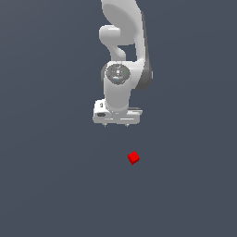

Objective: Lift up the red cube by 0.2 meters.

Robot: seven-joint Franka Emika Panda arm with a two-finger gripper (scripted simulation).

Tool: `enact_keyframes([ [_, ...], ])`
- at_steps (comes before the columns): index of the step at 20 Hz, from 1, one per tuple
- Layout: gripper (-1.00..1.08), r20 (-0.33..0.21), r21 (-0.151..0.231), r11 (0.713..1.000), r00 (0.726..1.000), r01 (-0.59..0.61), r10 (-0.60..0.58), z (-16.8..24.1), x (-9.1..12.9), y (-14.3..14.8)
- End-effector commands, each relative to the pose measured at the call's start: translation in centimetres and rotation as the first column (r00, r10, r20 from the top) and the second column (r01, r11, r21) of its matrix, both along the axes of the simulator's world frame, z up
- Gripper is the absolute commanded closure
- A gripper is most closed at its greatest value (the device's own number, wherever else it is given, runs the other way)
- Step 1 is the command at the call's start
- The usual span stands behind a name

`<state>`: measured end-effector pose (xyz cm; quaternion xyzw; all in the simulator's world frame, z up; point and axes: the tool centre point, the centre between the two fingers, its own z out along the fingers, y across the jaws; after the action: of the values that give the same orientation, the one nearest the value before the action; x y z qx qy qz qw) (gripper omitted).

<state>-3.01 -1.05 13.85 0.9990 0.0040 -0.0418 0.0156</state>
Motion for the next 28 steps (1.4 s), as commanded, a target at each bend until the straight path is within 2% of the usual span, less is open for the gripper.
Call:
enact_keyframes([
  [1,-0.92,0.000,0.000,1.000,1.000,0.000,0.000,0.0,0.0,0.0],
  [8,-0.92,0.005,0.004,0.999,0.999,-0.034,0.034,-0.8,0.8,0.3],
  [16,-0.92,0.024,0.015,0.988,0.988,-0.156,0.156,-3.8,3.8,1.8],
  [20,-0.92,0.038,0.022,0.969,0.969,-0.245,0.244,-5.9,5.9,3.1],
  [28,-0.92,0.067,0.030,0.912,0.911,-0.409,0.407,-9.8,9.6,6.2],
])
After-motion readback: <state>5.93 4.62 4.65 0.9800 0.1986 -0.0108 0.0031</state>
